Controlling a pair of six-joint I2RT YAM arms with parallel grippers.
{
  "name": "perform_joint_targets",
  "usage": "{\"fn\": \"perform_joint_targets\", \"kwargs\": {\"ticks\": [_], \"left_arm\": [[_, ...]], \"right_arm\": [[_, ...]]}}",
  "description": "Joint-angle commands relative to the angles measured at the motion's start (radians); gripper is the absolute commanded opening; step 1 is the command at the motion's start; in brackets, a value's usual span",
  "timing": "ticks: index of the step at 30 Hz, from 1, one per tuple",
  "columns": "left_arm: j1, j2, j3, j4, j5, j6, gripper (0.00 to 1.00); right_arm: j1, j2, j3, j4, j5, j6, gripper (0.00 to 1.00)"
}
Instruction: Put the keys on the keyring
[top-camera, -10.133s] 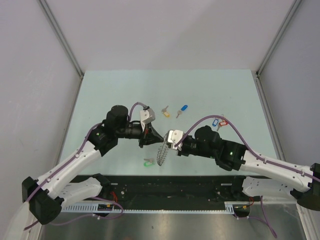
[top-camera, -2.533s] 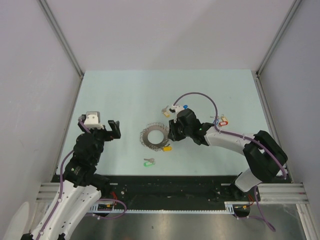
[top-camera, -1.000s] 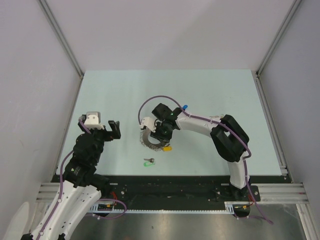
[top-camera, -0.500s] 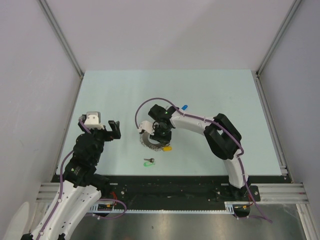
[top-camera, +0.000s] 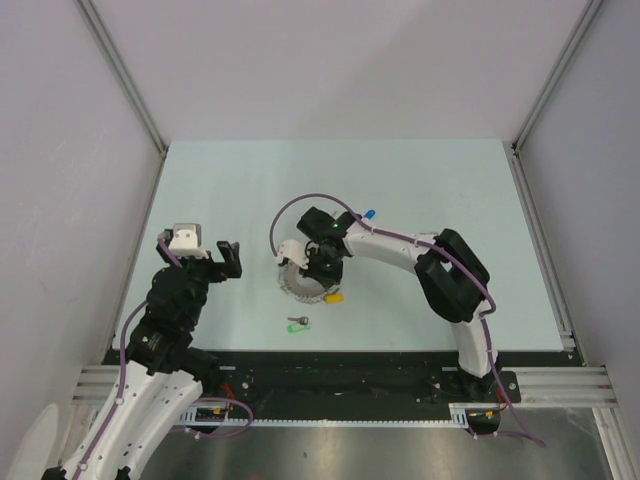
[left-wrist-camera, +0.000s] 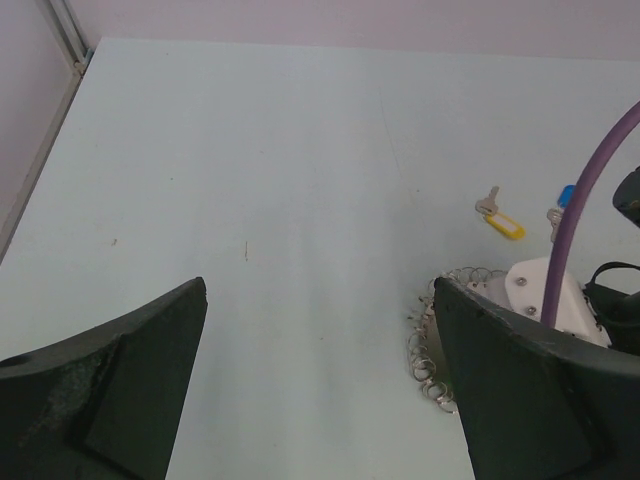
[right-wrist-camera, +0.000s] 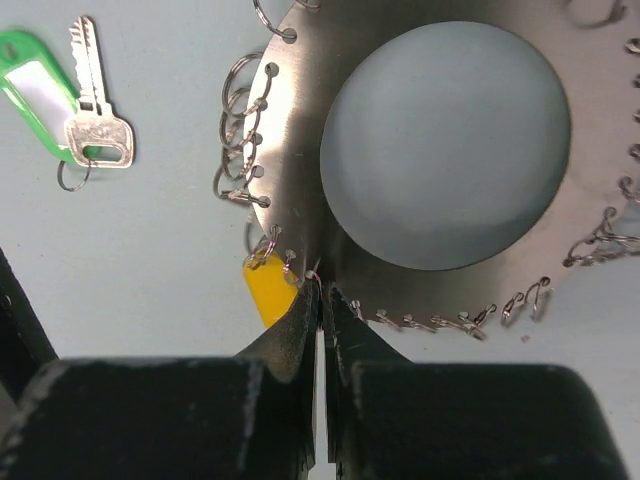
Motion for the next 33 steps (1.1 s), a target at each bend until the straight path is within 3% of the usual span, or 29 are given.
{"fn": "perform_joint_targets", "kwargs": {"ticks": [1, 5, 9, 15, 19, 23, 26, 33], "left_arm": [[-0.006, 0.003, -0.004, 0.034, 0.031, 0.023, 1.00], [-0.006, 0.004, -0.003, 0.037, 0.040, 0.025, 1.00], [-0.006, 0.003, -0.003, 0.036, 0.046, 0.025, 1.00], [-0.006, 0.004, -0.004, 0.037, 0.054, 0.025, 1.00], [-0.006, 0.003, -0.006, 0.037, 0.056, 0.026, 1.00], [-0.006, 0.001, -0.006, 0.039, 0.056, 0.026, 1.00], [-0.006, 0.003, -0.006, 0.037, 0.056, 0.026, 1.00], [-0.006, -0.003, -0.007, 0.039, 0.059, 0.025, 1.00]], "right_arm": [[0.005, -0.147, -0.050, 0.105, 0.009, 0.021, 0.00], [-0.001, -0.230, -0.142, 0.226, 0.009, 0.061, 0.00], [-0.015, -0.302, -0.280, 0.470, -0.030, 0.136, 0.00], [0.010, -0.293, -0.448, 0.700, -0.004, 0.251, 0.00], [0.021, -0.293, -0.483, 0.735, 0.077, 0.299, 0.05], [0.022, -0.307, -0.489, 0.718, 0.116, 0.330, 0.25], [0.022, -0.350, -0.486, 0.691, 0.121, 0.370, 0.32], [0.024, -0.371, -0.440, 0.542, 0.102, 0.434, 0.31]]}}
